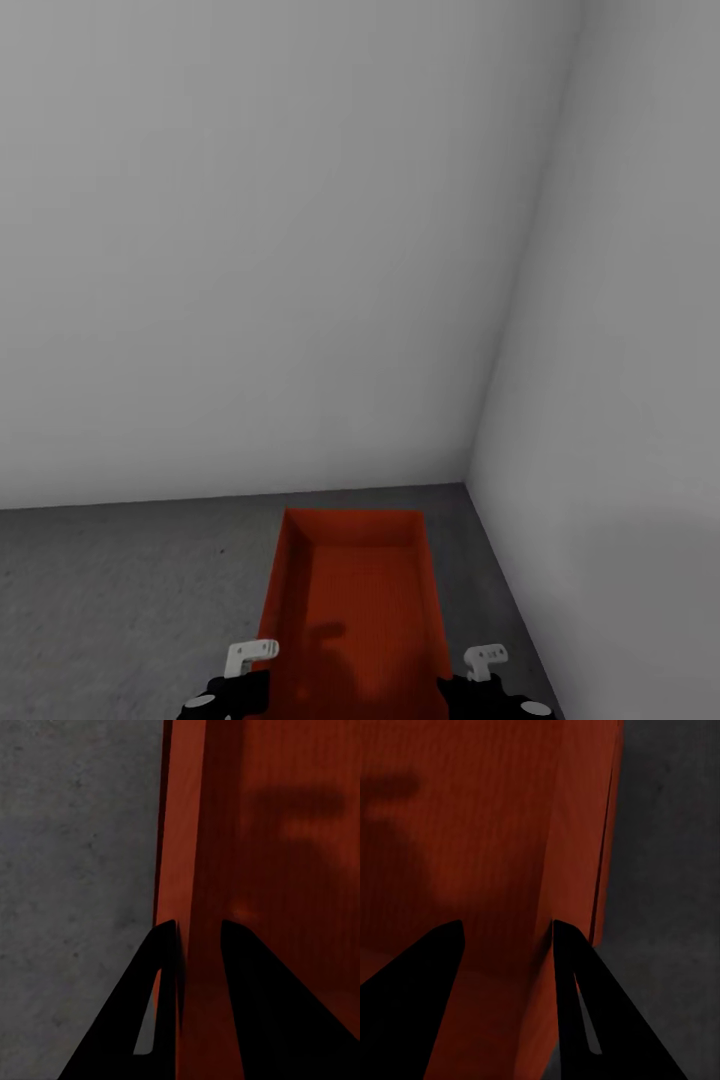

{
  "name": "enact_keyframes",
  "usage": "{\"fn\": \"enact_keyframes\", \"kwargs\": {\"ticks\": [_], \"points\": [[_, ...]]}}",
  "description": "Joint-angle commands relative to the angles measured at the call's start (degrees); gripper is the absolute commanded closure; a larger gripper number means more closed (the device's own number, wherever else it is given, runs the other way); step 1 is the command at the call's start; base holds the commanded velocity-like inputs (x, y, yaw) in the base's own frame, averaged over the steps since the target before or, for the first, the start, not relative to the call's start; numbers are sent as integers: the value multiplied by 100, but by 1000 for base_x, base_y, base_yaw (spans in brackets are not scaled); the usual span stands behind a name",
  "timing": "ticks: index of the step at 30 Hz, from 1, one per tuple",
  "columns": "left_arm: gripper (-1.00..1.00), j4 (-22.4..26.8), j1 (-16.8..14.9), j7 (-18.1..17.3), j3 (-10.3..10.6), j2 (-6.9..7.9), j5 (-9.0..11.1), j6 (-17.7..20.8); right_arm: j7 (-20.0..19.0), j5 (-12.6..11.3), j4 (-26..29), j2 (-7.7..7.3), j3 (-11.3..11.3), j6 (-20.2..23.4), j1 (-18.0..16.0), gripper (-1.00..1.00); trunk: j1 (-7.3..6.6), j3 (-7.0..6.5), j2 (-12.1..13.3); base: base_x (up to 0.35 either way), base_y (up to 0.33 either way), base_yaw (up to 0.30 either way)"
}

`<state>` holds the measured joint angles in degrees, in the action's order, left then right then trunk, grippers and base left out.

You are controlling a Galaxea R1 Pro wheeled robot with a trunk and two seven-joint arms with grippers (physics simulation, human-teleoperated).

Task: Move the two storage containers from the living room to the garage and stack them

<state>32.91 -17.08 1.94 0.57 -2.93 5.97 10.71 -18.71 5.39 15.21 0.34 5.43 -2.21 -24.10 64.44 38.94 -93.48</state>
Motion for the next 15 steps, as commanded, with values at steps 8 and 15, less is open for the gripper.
{"fn": "enact_keyframes", "kwargs": {"ticks": [8, 15], "points": [[100, 453, -5, 0, -92, -393, -43, 0, -97, 120, -18, 80, 90, 1, 2, 100, 0, 6, -3, 0, 0, 0], [100, 453, -3, 0, -92, -393, -43, 1, -97, 120, -18, 80, 89, 1, 2, 100, 131, 114, -243, 0, 0, 0]]}}
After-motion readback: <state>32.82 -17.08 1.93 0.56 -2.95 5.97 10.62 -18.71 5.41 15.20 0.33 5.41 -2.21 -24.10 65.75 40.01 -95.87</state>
